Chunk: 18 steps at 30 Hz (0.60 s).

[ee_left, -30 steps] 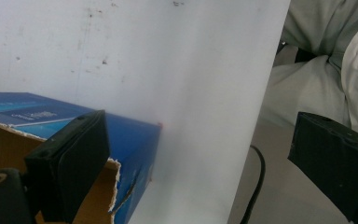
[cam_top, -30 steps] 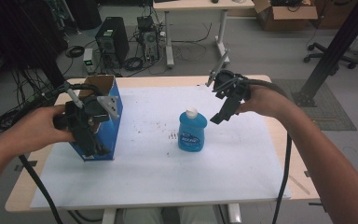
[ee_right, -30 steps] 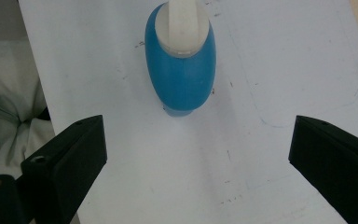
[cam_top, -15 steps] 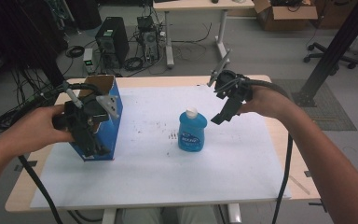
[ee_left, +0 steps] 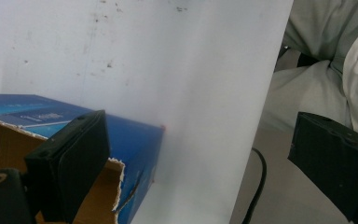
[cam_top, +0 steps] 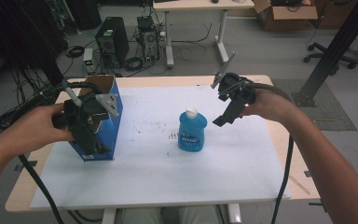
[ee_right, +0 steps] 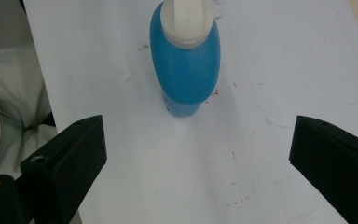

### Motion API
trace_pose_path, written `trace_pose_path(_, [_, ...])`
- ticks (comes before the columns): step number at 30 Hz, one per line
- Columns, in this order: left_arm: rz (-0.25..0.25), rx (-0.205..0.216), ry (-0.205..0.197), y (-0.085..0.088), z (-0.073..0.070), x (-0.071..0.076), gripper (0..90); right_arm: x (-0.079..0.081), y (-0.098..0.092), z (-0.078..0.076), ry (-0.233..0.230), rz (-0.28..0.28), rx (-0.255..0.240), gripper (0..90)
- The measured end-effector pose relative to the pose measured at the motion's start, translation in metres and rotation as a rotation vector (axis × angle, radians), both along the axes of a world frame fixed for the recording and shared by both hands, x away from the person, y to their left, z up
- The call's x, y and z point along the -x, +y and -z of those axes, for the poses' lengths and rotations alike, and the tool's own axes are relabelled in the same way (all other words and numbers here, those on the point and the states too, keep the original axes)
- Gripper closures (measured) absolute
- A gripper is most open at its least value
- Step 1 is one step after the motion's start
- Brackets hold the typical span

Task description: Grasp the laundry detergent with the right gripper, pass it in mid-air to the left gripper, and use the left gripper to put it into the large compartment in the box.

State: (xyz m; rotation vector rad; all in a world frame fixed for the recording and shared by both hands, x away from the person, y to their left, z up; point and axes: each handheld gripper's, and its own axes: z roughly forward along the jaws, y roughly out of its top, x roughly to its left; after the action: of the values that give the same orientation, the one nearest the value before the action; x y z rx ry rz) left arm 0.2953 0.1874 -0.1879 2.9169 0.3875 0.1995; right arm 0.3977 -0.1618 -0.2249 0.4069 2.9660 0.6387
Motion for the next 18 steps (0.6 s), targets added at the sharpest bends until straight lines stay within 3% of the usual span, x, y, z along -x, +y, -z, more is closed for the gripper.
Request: trace_pose_path(18, [-0.006, 0.003, -0.008, 0.000, -0.002, 0.000, 5.7, 0.001, -0.017, 0.022, 0.005, 0.018, -0.116, 3.5])
